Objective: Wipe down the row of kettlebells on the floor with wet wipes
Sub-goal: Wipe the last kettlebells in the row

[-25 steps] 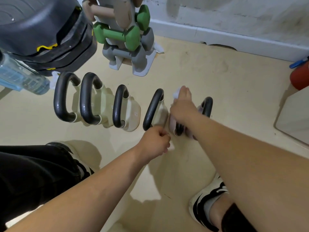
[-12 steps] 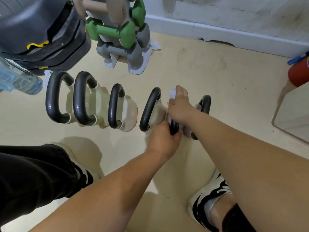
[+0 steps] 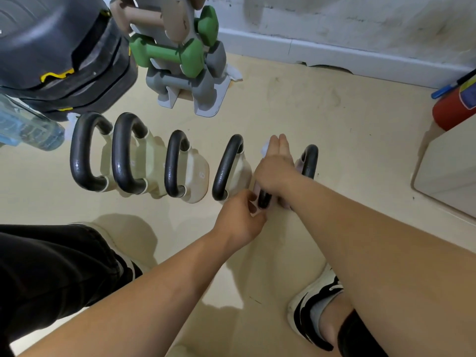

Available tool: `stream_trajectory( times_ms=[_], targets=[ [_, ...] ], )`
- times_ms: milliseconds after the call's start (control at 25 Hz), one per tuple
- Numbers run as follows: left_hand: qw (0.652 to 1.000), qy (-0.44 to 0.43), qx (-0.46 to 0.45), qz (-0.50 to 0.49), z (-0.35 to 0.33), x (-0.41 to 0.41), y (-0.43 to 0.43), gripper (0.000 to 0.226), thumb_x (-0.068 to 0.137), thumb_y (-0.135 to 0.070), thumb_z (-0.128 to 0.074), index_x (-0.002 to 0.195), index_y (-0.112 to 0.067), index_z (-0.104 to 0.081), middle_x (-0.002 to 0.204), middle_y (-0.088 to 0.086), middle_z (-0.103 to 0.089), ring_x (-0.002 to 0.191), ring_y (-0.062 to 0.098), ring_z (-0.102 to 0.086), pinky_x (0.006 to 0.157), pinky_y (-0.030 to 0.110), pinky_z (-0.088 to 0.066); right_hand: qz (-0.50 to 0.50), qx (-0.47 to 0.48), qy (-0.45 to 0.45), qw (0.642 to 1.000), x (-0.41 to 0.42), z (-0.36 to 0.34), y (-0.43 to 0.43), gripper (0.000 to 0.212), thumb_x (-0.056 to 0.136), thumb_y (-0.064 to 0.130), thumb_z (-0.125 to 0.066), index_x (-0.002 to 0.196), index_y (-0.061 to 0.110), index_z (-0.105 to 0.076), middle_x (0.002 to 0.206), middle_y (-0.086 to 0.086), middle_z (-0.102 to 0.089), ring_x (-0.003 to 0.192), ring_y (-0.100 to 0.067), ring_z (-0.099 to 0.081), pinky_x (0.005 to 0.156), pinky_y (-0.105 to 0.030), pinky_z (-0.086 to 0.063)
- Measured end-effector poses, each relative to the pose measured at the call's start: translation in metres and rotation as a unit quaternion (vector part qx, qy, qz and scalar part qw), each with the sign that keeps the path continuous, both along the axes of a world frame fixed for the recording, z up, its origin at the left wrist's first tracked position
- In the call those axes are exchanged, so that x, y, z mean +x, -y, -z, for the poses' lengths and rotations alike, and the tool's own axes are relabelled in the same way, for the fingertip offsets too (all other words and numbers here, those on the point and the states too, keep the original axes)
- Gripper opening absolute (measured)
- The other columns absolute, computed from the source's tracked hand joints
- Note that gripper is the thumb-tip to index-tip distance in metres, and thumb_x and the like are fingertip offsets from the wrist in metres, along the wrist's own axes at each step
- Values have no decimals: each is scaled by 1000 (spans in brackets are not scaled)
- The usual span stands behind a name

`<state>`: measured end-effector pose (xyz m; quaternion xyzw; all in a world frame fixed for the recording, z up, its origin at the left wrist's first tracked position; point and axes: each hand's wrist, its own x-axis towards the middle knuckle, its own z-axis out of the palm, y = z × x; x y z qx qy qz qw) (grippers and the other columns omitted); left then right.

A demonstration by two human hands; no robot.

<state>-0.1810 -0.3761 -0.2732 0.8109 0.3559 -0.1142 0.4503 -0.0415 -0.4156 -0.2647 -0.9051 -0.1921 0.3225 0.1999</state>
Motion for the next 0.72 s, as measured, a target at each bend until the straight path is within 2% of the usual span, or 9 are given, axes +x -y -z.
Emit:
stream_trajectory(
  times_ms=[80, 120, 200, 280, 400, 480, 560, 600, 720],
  targets=[
    [999, -16, -27, -25, -1, -3, -4, 40, 88, -28, -70, 125, -19, -58, 96, -7, -66, 86, 12, -66, 76, 28, -56, -11, -14, -9, 1000, 22, -3, -12, 55, 85, 12, -40, 139, 9, -35, 146, -8, -25, 130, -27, -41, 110, -38, -36],
    [998, -19, -47, -41, -2, -5, -6, 40, 89, -29, -70, 125, -18, -58, 94, -6, -67, 85, 14, -68, 77, 31, -57, -9, -27, -30, 999, 32, -5, -17, 49, 85, 11, -41, 134, 9, -42, 141, -8, -32, 121, -28, -49, 102, -39, -44],
    [993, -22, -95, -69, -6, -5, -6, 41, 85, -36, -69, 121, -18, -59, 94, -2, -68, 87, 21, -72, 84, 42, -61, -16, -51, -58, 997, 45, -5, -20, 47, 85, 11, -42, 132, 11, -48, 141, -9, -39, 111, -31, -56, 90, -35, -49],
    [988, -27, -127, -88, -13, -4, -3, 40, 82, -40, -68, 116, -20, -60, 97, 3, -68, 90, 25, -73, 86, 48, -60, -11, -46, -48, 998, 42, -3, -20, 47, 85, 9, -40, 131, 11, -48, 137, -7, -39, 112, -30, -55, 91, -37, -50],
    [984, -28, -145, -102, -17, -6, -2, 28, 90, -30, -66, 115, -17, -60, 96, 5, -69, 89, 27, -75, 84, 47, -61, -65, -27, 98, 993, 4, -3, -5, 54, 85, 7, -40, 139, 9, -38, 143, -7, -30, 136, -25, -31, 108, -35, -31],
    [983, -36, -148, -100, -16, -10, -3, 27, 90, -24, -63, 115, -14, -61, 97, 7, -69, 84, 26, -75, 81, 47, -63, -109, -17, 202, 973, -26, -1, 14, 66, 89, 12, -40, 150, 4, -20, 160, -10, -7, 150, -28, 1, 120, -41, -3],
    [983, -47, -153, -89, -17, -15, -3, 35, 79, -18, -59, 113, -12, -63, 99, 11, -71, 76, 22, -74, 79, 47, -63, -138, -12, 256, 957, -54, 0, 33, 72, 91, 21, -39, 154, 2, -10, 163, -11, 10, 150, -32, 19, 111, -41, 30],
    [983, -51, -153, -89, -17, -16, -3, 41, 72, -15, -56, 111, -11, -64, 98, 14, -71, 74, 22, -73, 78, 48, -63, -174, -29, 263, 948, -67, 3, 41, 76, 91, 26, -40, 155, 0, -7, 163, -13, 14, 148, -35, 23, 109, -42, 34],
    [977, -44, -170, -119, -15, -17, -3, 47, 60, -9, -51, 105, -10, -66, 94, 18, -73, 76, 29, -72, 79, 53, -62, -271, -92, 263, 921, -86, 11, 56, 87, 90, 38, -42, 155, 0, 0, 162, -15, 20, 143, -38, 33, 120, -52, 12]
  ],
)
